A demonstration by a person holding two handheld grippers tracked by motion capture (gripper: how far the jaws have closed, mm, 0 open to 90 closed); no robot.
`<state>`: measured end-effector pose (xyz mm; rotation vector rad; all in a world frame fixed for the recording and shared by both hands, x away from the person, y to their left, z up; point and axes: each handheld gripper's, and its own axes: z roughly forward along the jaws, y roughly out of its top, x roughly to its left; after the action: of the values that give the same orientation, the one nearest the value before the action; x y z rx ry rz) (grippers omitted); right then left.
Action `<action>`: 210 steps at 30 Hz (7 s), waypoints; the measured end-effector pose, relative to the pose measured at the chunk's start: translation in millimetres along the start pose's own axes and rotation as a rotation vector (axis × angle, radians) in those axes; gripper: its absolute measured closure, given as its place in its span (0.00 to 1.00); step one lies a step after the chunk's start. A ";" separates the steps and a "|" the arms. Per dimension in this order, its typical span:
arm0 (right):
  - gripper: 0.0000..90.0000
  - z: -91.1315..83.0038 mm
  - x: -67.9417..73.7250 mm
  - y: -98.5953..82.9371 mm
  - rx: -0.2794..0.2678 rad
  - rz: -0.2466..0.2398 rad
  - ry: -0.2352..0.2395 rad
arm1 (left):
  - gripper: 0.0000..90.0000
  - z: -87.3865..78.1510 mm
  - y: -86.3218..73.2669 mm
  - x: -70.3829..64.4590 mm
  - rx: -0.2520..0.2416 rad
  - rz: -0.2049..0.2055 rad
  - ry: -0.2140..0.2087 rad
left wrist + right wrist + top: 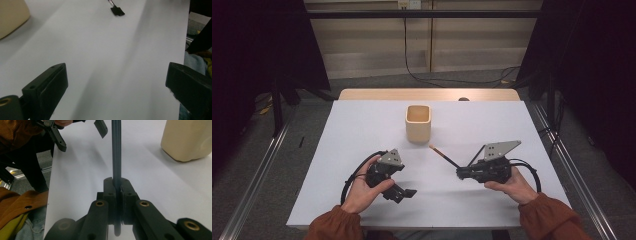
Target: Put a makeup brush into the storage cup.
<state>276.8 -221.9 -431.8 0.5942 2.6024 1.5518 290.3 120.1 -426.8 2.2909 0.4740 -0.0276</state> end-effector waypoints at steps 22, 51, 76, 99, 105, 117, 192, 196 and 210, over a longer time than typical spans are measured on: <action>0.95 -3.4 4.3 2.4 -0.199 0.025 -0.005 | 0.05 -3.2 -1.7 2.5 -0.016 0.005 0.008; 0.95 -5.9 5.5 3.8 -0.223 0.017 -0.019 | 0.02 -25.8 -25.2 -1.7 -0.352 -0.029 0.093; 0.95 -3.1 9.2 4.4 -0.223 -0.002 0.004 | 0.03 -2.5 24.1 -13.8 -0.465 0.013 0.041; 0.95 -0.1 9.6 4.0 -0.226 -0.004 0.005 | 0.18 9.7 57.1 -21.5 -0.531 0.053 0.020; 0.95 2.8 9.5 2.5 -0.214 -0.001 0.008 | 0.40 11.0 62.2 -20.7 -0.526 0.043 0.023; 0.95 6.8 10.2 -1.7 -0.208 0.011 -0.001 | 0.70 8.0 59.7 -19.4 -0.599 -0.010 -0.021; 0.06 -6.4 13.3 -3.1 -0.250 0.046 -0.132 | 0.93 -7.4 60.3 -16.1 -0.577 -0.072 -0.059; 0.06 -16.3 12.0 -10.0 -0.279 0.060 -0.172 | 0.93 -14.2 60.7 -14.4 -0.580 -0.070 -0.046; 0.06 -26.6 15.4 -17.0 -0.291 0.068 -0.214 | 0.93 -31.3 55.7 -1.8 -0.564 -0.086 0.004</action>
<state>251.2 -245.9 -430.9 0.7774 2.1719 1.7353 303.9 106.8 -365.9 1.7185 0.5076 0.0609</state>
